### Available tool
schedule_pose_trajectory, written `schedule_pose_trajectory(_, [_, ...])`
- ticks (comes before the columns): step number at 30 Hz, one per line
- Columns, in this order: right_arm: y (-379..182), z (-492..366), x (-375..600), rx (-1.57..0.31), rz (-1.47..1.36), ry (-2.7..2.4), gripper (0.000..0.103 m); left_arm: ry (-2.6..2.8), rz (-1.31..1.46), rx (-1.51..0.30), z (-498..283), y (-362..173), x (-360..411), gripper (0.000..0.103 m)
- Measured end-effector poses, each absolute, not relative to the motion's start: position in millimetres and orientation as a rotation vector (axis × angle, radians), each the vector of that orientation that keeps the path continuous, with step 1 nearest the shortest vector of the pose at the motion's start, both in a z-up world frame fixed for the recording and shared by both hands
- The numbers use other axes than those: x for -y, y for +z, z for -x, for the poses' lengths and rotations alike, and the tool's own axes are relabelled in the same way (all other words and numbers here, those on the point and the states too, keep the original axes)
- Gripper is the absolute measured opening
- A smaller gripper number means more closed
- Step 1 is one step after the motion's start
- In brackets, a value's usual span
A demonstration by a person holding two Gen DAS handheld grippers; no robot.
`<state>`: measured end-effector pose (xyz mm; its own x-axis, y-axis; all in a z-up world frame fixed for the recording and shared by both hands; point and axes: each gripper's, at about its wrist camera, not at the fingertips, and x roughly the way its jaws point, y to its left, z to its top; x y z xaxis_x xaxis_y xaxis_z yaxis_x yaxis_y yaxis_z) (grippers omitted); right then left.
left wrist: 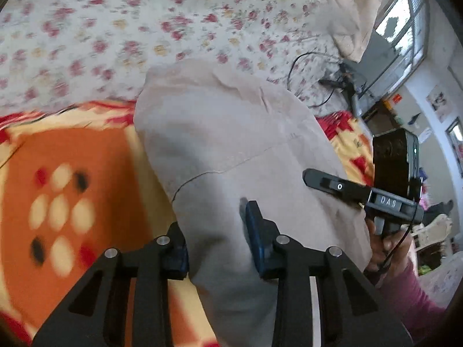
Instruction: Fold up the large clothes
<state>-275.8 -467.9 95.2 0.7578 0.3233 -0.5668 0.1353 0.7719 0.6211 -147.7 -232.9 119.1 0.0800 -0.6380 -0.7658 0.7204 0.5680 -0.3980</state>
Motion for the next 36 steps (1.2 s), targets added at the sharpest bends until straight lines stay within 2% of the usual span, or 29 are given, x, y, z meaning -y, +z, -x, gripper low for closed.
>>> schedule_pose_trajectory(2, [83.5, 280.3, 445.7, -0.744, -0.686, 0.144, 0.029, -0.970, -0.108, -1.110, 158.7, 109.1, 215.7, 0.031])
schedule_pose_trajectory(4, [65.9, 281.9, 429.1, -0.791, -0.667, 0.129, 0.042, -0.896, -0.120, -1.168, 163.6, 84.2, 207.5, 0.032])
schedule_pose_trajectory(5, [54.2, 282.2, 423.8, -0.824, -0.661, 0.099, 0.046, -0.869, -0.118, -1.192, 163.6, 73.8, 205.9, 0.039])
schedule_pose_trajectory(6, [47.7, 283.5, 423.1, -0.837, -0.660, 0.079, 0.057, -0.829, -0.113, -1.199, 164.5, 65.2, 204.4, 0.048])
schedule_pose_trajectory(7, [44.8, 286.5, 424.8, -0.836, -0.676, 0.063, 0.067, -0.803, -0.104, -1.193, 165.2, 63.3, 203.3, 0.050])
schedule_pose_trajectory(8, [46.8, 293.0, 429.3, -0.829, -0.696, 0.028, 0.069, -0.787, -0.094, -1.186, 165.0, 64.0, 203.8, 0.054])
schedule_pose_trajectory(13, [102.1, 321.6, 431.9, -0.707, -0.572, -0.094, 0.069, -0.699, -0.145, -1.066, 166.0, 91.3, 213.0, 0.059])
schedule_pose_trajectory(18, [137.0, 302.0, 398.7, -0.664, -0.448, -0.051, 0.066, -0.639, -0.195, -1.001, 154.5, 96.1, 229.5, 0.066])
schedule_pose_trajectory(22, [122.4, 259.2, 375.2, -0.719, -0.392, -0.065, 0.057, -0.561, -0.257, -1.000, 141.5, 78.7, 236.9, 0.067])
schedule_pose_trajectory(25, [99.0, 232.7, 371.9, -0.785, -0.335, -0.163, 0.054, -0.543, -0.265, -0.995, 136.6, 69.3, 239.7, 0.072])
schedule_pose_trajectory(31, [43.2, 210.6, 415.2, -0.860, -0.431, -0.323, 0.055, -0.548, -0.268, -1.000, 131.9, 59.2, 247.6, 0.079])
schedule_pose_trajectory(36, [52.2, 227.6, 420.6, -0.835, -0.455, -0.294, 0.055, -0.540, -0.289, -0.963, 137.3, 60.8, 249.2, 0.080])
